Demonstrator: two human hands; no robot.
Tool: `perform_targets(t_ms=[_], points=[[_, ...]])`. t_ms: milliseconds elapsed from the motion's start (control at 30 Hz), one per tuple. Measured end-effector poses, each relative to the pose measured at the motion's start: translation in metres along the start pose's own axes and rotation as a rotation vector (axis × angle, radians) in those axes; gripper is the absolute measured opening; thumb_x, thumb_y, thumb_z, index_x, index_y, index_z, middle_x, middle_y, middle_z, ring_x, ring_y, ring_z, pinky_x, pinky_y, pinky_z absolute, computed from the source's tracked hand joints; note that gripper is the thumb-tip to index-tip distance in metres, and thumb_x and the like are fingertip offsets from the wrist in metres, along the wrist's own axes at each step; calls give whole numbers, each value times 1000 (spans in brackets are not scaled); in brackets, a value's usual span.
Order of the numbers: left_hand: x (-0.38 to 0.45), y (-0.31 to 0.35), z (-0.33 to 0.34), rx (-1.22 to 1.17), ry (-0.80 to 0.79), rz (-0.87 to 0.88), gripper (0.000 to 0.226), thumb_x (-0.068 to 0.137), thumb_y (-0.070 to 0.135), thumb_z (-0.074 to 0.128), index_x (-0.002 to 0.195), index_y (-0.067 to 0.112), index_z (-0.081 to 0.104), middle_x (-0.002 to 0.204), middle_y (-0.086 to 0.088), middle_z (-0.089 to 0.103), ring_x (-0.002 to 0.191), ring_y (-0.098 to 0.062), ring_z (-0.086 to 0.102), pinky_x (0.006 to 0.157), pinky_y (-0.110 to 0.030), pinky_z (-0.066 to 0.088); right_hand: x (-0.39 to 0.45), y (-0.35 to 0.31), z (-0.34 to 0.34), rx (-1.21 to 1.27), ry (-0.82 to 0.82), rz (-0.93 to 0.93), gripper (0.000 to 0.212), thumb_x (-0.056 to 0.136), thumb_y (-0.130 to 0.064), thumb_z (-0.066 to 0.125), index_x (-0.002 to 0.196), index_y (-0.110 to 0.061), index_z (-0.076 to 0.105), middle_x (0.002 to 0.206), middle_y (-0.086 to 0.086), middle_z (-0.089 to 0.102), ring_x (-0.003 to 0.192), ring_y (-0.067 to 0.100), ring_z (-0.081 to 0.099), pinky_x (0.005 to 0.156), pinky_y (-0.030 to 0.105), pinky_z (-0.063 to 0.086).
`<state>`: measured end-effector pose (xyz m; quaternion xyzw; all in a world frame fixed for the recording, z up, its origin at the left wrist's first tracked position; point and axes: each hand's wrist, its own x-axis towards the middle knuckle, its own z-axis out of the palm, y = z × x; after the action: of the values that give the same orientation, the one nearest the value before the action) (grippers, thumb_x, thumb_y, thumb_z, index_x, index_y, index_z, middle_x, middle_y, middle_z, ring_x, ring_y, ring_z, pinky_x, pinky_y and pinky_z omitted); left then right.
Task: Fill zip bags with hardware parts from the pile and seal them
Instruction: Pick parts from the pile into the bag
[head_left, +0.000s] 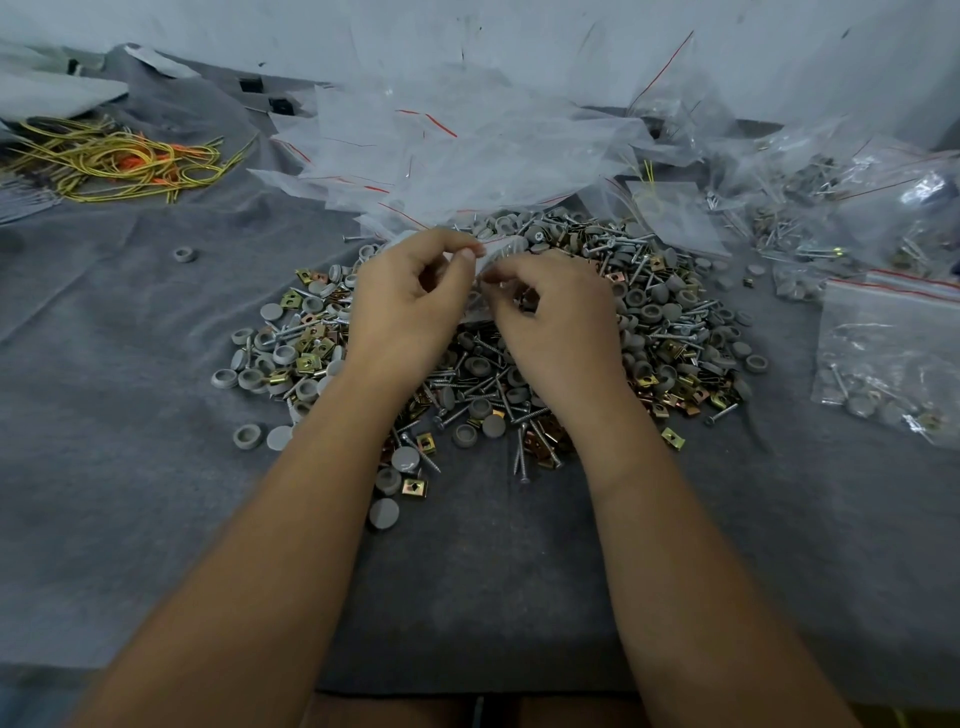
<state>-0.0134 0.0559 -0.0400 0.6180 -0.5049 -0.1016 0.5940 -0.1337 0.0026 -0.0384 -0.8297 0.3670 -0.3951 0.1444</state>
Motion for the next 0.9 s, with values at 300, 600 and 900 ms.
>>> perform_targets(t_ms=[300, 600, 900], points=[[3, -7, 0, 10, 94, -56, 18, 95, 18, 53, 89, 28, 67, 48, 15, 46, 43, -2, 35, 43, -16, 28, -1, 0, -3, 207, 164, 57, 21, 90, -11, 59, 106, -22, 67, 87, -7, 64, 80, 9, 60, 72, 34, 53], [6, -12, 1, 37, 88, -124, 19, 95, 18, 53, 86, 29, 67, 52, 11, 46, 40, -2, 34, 41, -18, 26, -2, 11, -7, -375, -155, 150, 28, 88, -27, 57, 114, -32, 64, 114, -2, 59, 116, 25, 44, 96, 41, 31], [7, -13, 1, 34, 57, -134, 20, 94, 17, 53, 85, 27, 67, 43, 16, 42, 40, -2, 33, 40, -17, 24, -2, 12, -5, -405, -132, 124, 20, 89, -30, 60, 107, -34, 67, 109, -3, 58, 115, 25, 44, 95, 40, 29]])
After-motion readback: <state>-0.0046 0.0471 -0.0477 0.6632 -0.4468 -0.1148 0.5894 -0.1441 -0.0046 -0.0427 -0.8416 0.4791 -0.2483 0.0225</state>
